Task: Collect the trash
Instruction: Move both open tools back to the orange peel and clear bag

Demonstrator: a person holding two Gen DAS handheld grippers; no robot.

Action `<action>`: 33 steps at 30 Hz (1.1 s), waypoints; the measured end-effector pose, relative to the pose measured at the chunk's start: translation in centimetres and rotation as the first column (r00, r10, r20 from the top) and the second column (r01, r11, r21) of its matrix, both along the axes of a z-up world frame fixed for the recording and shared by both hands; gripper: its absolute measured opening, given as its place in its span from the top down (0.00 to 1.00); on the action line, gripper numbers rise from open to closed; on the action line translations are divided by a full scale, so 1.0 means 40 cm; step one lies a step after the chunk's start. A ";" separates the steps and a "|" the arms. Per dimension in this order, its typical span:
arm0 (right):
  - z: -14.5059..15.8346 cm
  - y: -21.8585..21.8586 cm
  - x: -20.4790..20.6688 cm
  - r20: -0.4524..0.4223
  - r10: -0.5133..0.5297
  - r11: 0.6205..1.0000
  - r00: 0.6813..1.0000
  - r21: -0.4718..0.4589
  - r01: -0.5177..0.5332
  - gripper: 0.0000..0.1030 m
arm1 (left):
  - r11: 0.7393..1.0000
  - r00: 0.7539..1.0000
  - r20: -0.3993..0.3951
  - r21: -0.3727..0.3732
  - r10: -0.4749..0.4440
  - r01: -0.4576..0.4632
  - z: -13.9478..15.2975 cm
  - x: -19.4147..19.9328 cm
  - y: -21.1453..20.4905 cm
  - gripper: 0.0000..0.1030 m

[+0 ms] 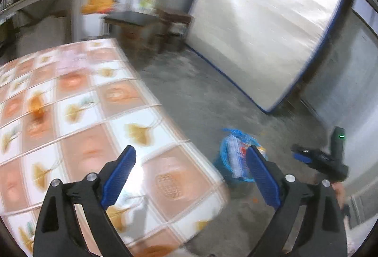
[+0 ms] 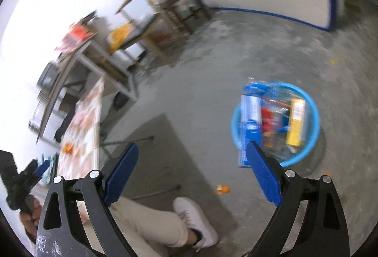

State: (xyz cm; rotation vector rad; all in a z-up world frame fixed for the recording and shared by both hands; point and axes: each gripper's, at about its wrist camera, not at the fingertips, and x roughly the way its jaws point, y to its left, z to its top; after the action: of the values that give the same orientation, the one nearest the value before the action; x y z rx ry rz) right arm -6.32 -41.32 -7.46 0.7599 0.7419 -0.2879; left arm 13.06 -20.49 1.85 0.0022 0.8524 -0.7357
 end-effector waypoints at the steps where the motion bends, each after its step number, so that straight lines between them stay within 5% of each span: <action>1: 0.015 0.022 0.022 0.006 0.027 1.000 1.000 -0.008 -0.027 0.14 | 0.999 0.999 0.013 0.009 0.042 -0.042 -0.001 0.005 0.050 0.11; 8: 0.115 0.217 0.213 0.013 0.255 0.962 0.967 -0.104 -0.253 0.14 | 0.959 0.959 0.002 -0.033 0.283 -0.283 -0.024 0.051 0.324 0.11; 13: 0.154 0.326 0.318 0.055 0.359 0.931 0.932 -0.099 -0.353 0.14 | 0.923 0.927 -0.015 -0.093 0.375 -0.375 -0.025 0.098 0.426 0.11; 23: 0.152 0.498 0.444 0.026 0.474 0.880 0.880 -0.048 -0.472 0.14 | 0.892 0.906 -0.134 -0.165 0.402 -0.420 -0.050 0.224 0.497 0.16; 29: 0.151 0.536 0.475 -0.008 0.504 0.863 0.864 -0.032 -0.504 0.14 | 0.872 0.885 -0.231 -0.192 0.405 -0.449 -0.086 0.346 0.503 0.29; 33: 0.163 0.543 0.508 0.004 0.526 0.851 0.851 -0.006 -0.526 0.14 | 0.892 0.892 -0.216 -0.139 0.397 -0.430 -0.109 0.415 0.478 0.46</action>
State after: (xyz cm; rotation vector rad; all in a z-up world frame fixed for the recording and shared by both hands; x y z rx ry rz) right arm 13.98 -19.59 -0.92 0.5238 0.9132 0.2132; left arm 29.65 -1.38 -2.52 -0.4092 0.9170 -0.4087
